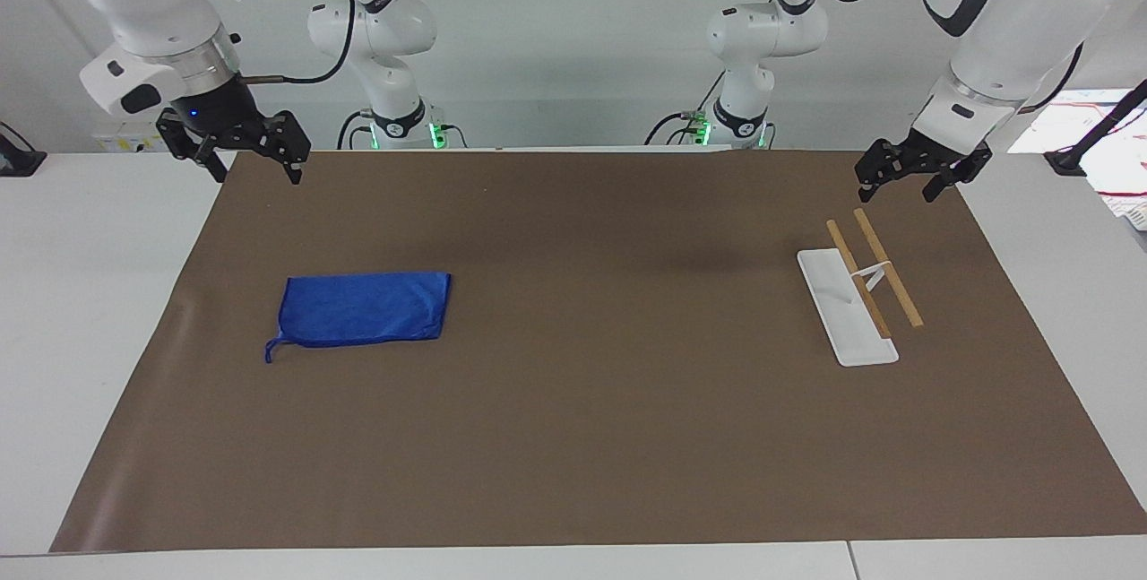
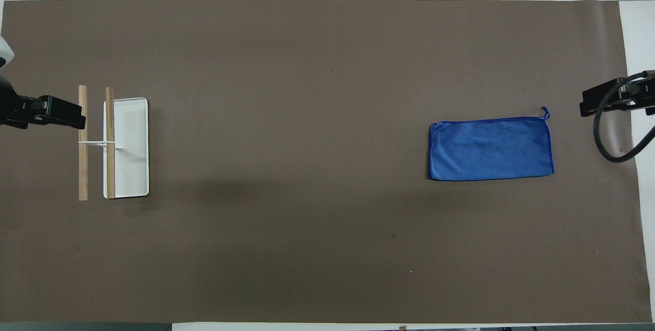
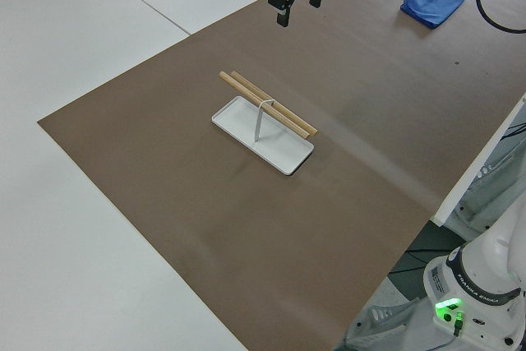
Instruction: Right arm passes towel to left arm to hang
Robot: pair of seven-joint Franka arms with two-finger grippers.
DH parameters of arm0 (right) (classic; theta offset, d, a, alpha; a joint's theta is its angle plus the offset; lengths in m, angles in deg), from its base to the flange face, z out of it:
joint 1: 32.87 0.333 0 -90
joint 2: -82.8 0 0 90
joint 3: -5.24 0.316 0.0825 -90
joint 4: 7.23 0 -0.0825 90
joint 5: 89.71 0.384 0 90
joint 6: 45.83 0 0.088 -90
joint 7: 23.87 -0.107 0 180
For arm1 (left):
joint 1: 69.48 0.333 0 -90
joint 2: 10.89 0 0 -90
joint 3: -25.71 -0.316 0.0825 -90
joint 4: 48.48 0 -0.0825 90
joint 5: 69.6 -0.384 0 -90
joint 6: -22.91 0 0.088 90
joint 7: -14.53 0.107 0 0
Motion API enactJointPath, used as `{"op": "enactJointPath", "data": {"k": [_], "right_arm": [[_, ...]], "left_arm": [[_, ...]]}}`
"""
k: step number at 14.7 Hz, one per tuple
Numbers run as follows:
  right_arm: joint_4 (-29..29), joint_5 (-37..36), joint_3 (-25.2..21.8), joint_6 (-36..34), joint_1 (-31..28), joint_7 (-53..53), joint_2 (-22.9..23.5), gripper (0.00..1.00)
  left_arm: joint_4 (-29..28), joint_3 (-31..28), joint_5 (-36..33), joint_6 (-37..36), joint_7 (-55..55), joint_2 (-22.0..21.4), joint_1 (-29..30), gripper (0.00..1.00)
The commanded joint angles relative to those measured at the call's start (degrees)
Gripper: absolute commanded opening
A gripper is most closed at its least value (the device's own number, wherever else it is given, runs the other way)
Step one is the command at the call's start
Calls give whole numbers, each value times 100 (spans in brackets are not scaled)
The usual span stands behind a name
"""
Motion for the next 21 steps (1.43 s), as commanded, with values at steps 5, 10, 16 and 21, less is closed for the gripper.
{"op": "enactJointPath", "data": {"k": [5,10,16,21], "right_arm": [[86,129,9,78,-18,79,-57,100],[86,129,9,52,-18,79,-57,100],[95,129,9,61,-18,70,-57,100],[470,129,9,279,-9,-26,-223,100]], "left_arm": [[-82,18,-102,20,-48,-76,33,100],[-82,18,-102,20,-48,-76,33,100],[-82,18,-102,20,-48,-84,25,100],[-82,18,-102,20,-48,-76,25,100]]}}
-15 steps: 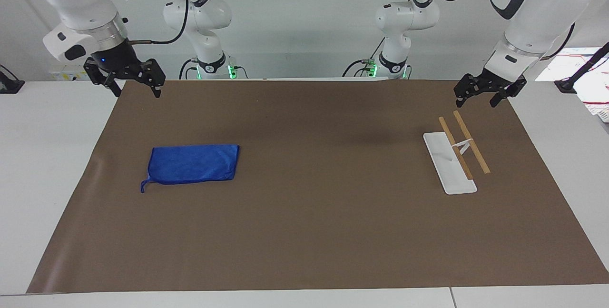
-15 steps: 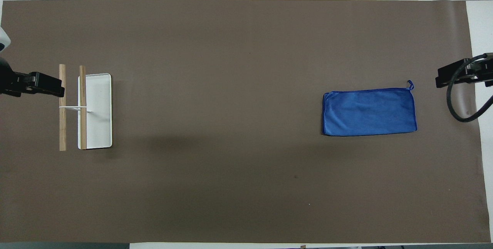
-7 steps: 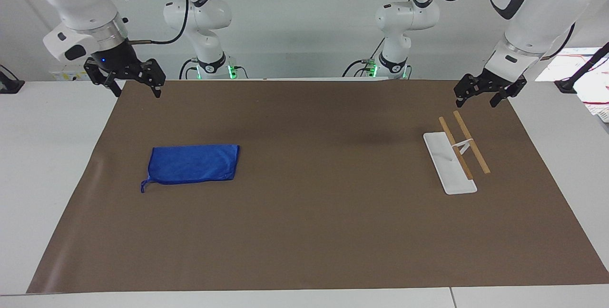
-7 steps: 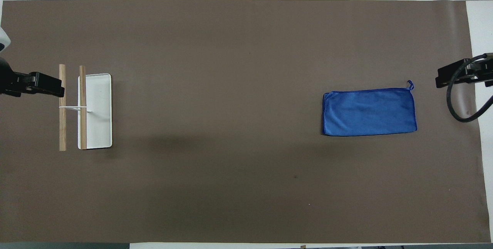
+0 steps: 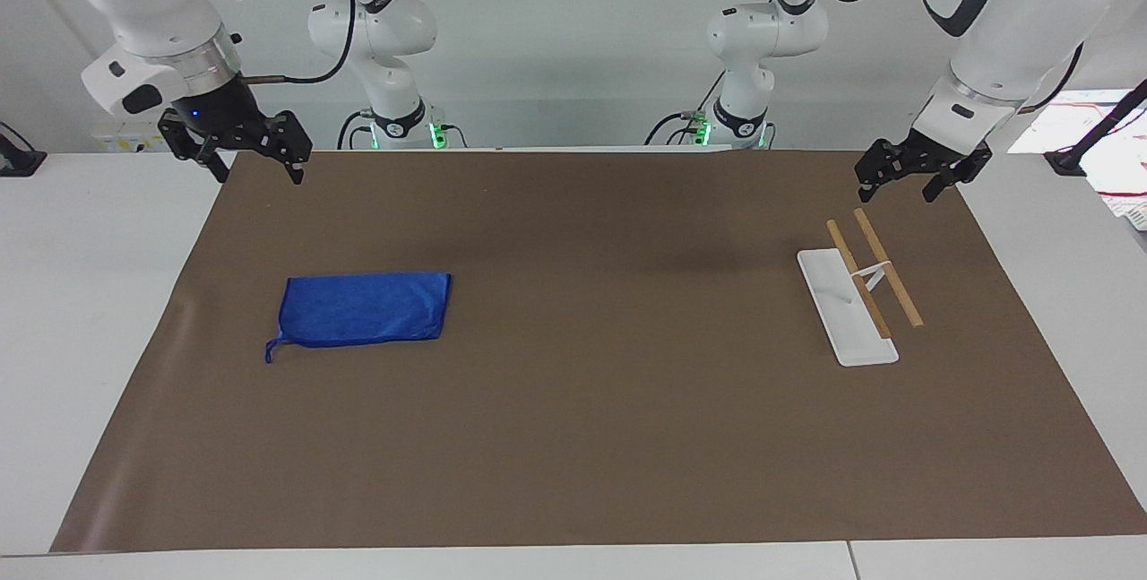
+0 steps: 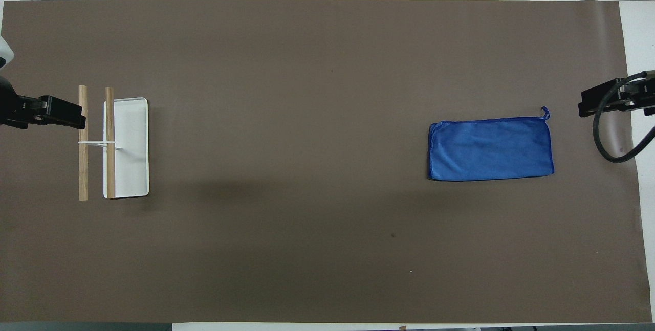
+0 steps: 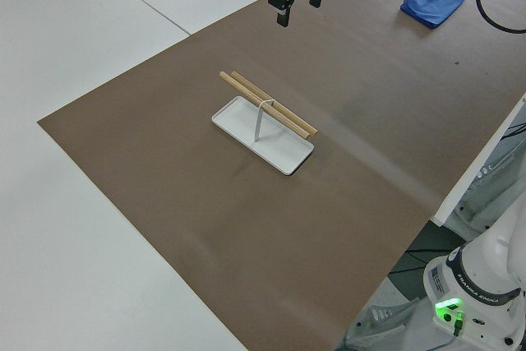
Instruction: Right arm passes towel to left arm to hang
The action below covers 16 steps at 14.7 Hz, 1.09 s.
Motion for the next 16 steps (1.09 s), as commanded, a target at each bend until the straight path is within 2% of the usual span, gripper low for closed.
{"op": "enactJointPath", "data": {"k": [1,3,5,6,10,14,16], "right_arm": [[945,93,8,709,-9,-53,-429,100],[1579,101,8,1247,-79,-53,-667,100],[2799,101,-1,2492,-175,96,-1080,100],[3213,101,-1,2976,-176,262,-1090,100],[3454,276,-1,3726,-193,360,-328,100],[4217,453,-1,5035,-211,834,25,100],[4377,453,-1,5275,-254,939,148,100]], "left_arm": [[-82,18,-102,20,-48,-76,33,100],[-82,18,-102,20,-48,-76,25,100],[-82,18,-102,20,-48,-76,25,100],[-82,18,-102,20,-48,-76,25,100],[-82,18,-102,20,-48,-76,33,100],[-82,18,-102,20,-48,-76,25,100],[-82,18,-102,20,-48,-76,25,100]]}}
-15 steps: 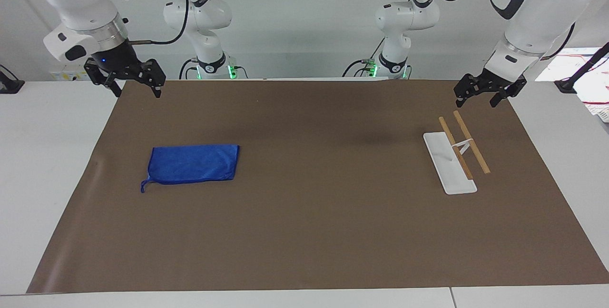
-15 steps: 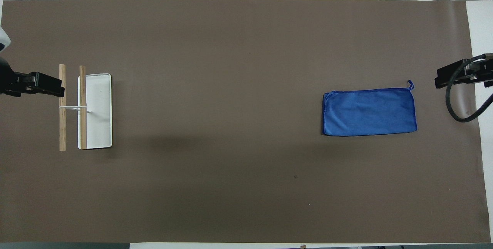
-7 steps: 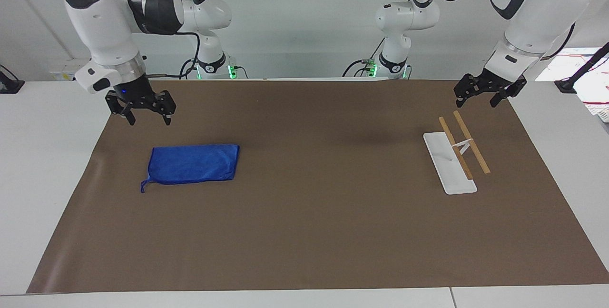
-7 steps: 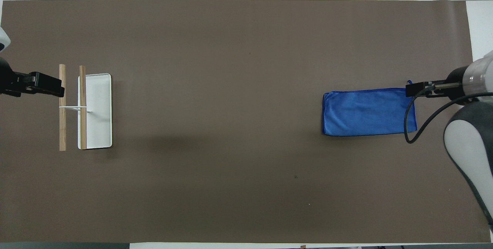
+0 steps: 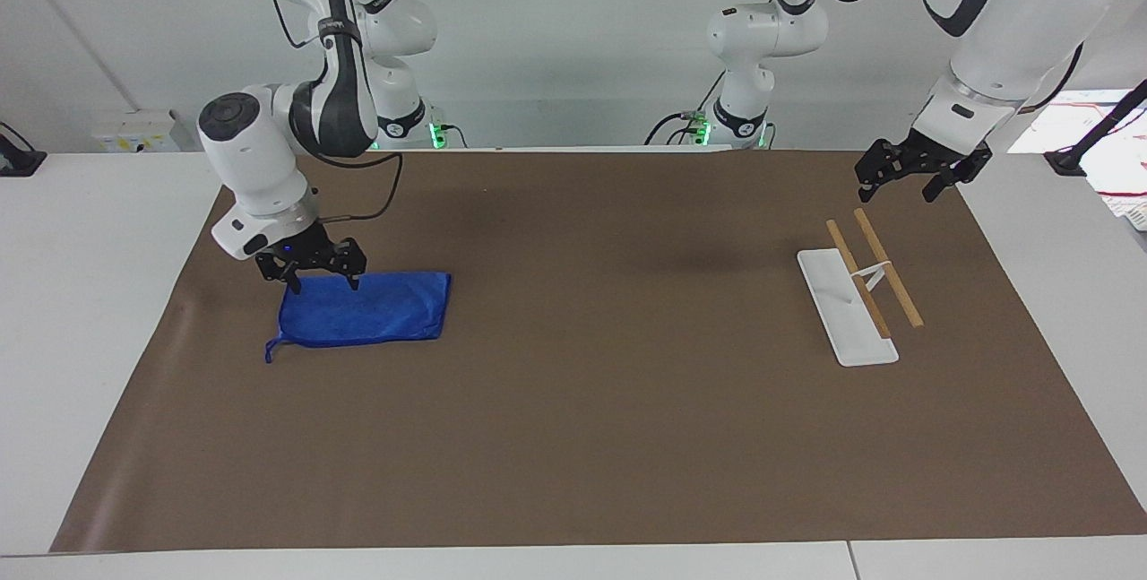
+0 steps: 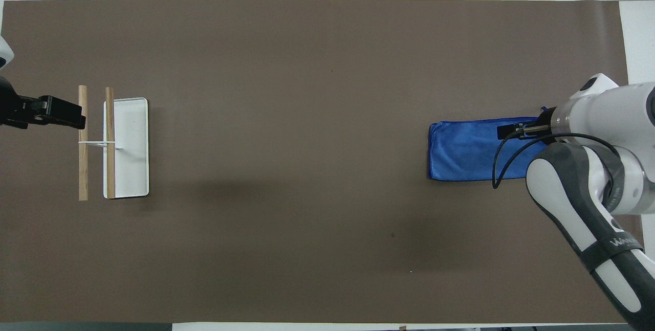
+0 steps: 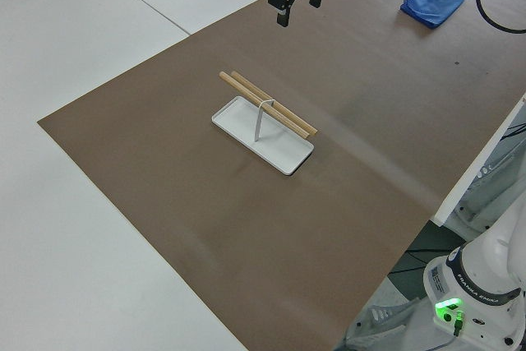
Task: Right arm passes towel to left arm to hang
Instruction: 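Reach the right gripper down to the blue towel and grasp it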
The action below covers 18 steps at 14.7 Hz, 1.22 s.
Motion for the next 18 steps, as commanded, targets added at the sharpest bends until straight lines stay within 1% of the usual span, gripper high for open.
{"op": "enactJointPath", "data": {"k": [1,3,6,9,13,16,17,18], "right_arm": [[239,100,39,289,-241,481,90,100],[257,100,39,570,-356,886,310,100],[257,187,48,711,-479,976,574,100],[266,503,48,703,-383,967,575,100],[345,504,48,729,-374,975,566,100],[345,504,48,738,-374,1019,724,99],[310,495,48,729,-374,1046,724,76],[284,495,48,703,-365,1089,733,27]], "left_arm": [[-82,18,-102,20,-48,-76,33,100],[-82,18,-102,20,-48,-76,25,100],[-82,18,-102,20,-48,-76,25,100],[-82,18,-102,20,-48,-76,33,100],[-82,18,-102,20,-48,-76,33,100],[-82,18,-102,29,-48,-76,25,100],[-82,18,-102,20,-48,-76,25,100],[-82,18,-102,20,-48,-76,25,100]]}}
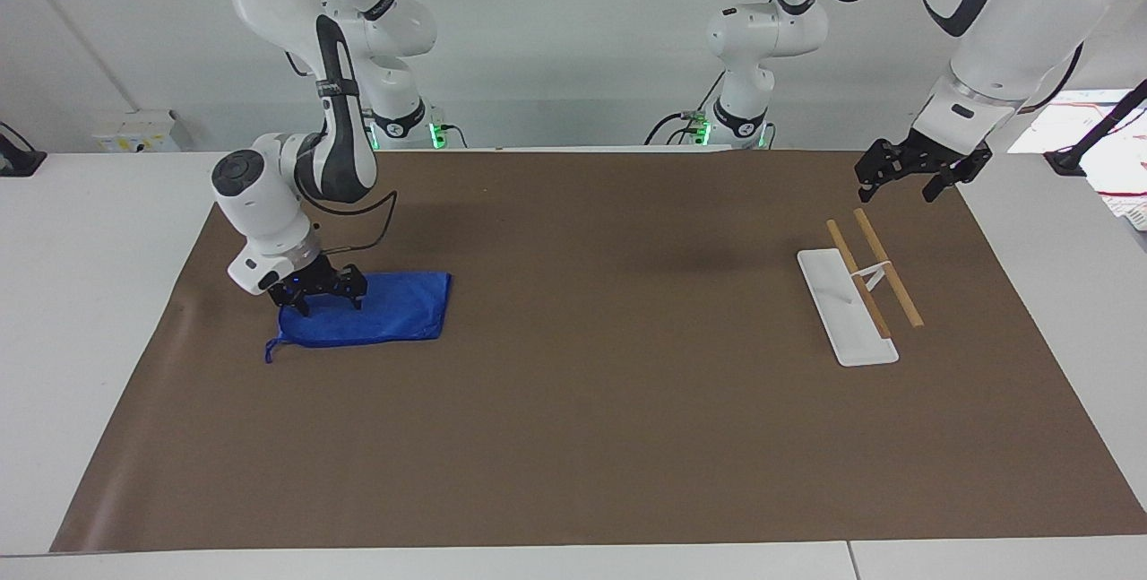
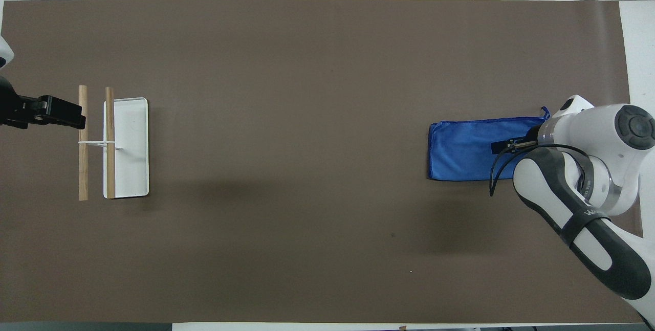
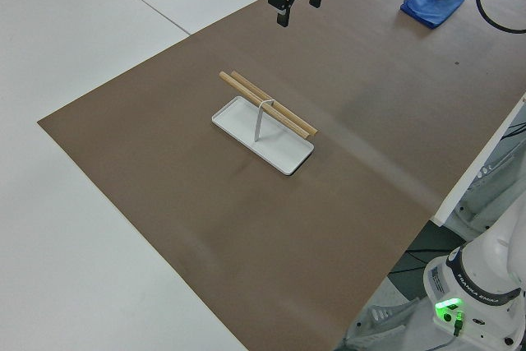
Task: Right arm passes towel to left arm to hang
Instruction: 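Reach the right gripper down to the blue towel and grasp it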
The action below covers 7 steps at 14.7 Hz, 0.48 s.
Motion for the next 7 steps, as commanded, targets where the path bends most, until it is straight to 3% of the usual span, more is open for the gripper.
{"op": "enactJointPath", "data": {"k": [1,4,7], "right_arm": [[-5,134,34,47,4,189,23,0],[-75,143,25,-76,101,74,32,0],[-548,134,34,-821,110,30,-3,0]], "left_arm": [[-82,18,-102,20,-47,-76,33,100],[-82,18,-102,20,-47,-76,33,100],[-82,18,-102,20,-47,-76,25,100]]}}
